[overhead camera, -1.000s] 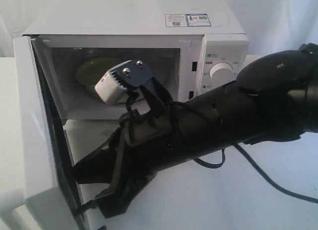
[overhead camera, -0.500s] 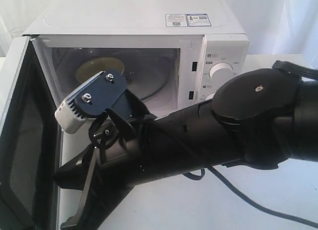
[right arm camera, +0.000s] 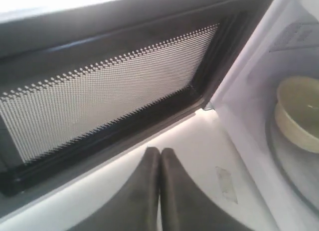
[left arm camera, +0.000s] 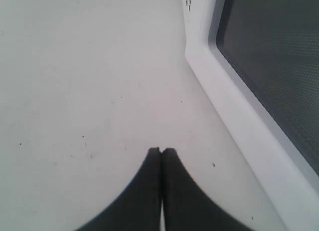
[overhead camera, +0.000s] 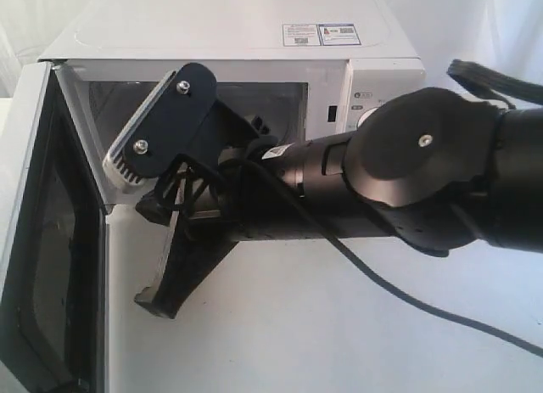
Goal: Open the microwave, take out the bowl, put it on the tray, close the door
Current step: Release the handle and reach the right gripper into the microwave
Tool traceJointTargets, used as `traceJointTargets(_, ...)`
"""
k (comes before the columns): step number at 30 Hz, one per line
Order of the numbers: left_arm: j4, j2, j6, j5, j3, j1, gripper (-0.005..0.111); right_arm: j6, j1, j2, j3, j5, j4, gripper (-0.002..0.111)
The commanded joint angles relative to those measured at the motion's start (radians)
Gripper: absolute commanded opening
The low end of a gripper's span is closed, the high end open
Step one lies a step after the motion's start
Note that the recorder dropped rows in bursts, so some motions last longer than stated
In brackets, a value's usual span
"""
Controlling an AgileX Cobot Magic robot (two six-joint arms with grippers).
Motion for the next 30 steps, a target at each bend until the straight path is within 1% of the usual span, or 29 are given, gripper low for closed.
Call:
traceJointTargets(1, -0.006, -0.004, 0.004, 0.003, 0.004, 0.002, 0.000, 0.005, 0.002, 0.047, -0.007, -0.016, -0.068, 0.000)
traceJointTargets(6, -0.006, -0.004, 0.004, 0.003, 0.004, 0.002, 0.000, 0.023, 0.003, 0.102, -0.007, 0.104, -0.075, 0.000)
traceJointTargets(15, -0.006, -0.004, 0.004, 0.003, 0.004, 0.002, 0.000, 0.188, 0.004, 0.114, -0.007, 0.200, -0.094, 0.000)
traceJointTargets(22, -0.006, -0.004, 0.004, 0.003, 0.004, 0.002, 0.000, 0.185, 0.004, 0.122, 0.020, 0.307, -0.118, 0.000)
traceJointTargets(25, -0.006, -0.004, 0.004, 0.003, 0.004, 0.002, 0.000, 0.194, 0.023, 0.122, 0.042, 0.252, -0.232, 0.000)
traceJointTargets(27, -0.006, -0.004, 0.004, 0.003, 0.004, 0.002, 0.000, 0.243, 0.041, 0.122, 0.051, 0.187, -0.313, 0.000)
traceJointTargets(28, -0.006, -0.004, 0.004, 0.003, 0.004, 0.002, 0.000, 0.389, 0.062, 0.122, 0.051, 0.120, -0.467, 0.000)
traceJointTargets(29, -0.006, -0.004, 0.004, 0.003, 0.004, 0.002, 0.000, 0.489, 0.075, 0.122, 0.051, 0.082, -0.570, 0.000)
traceJointTargets(30, -0.006, -0.004, 0.004, 0.003, 0.004, 0.002, 0.000, 0.703, 0.096, 0.122, 0.051, 0.037, -0.771, 0.000)
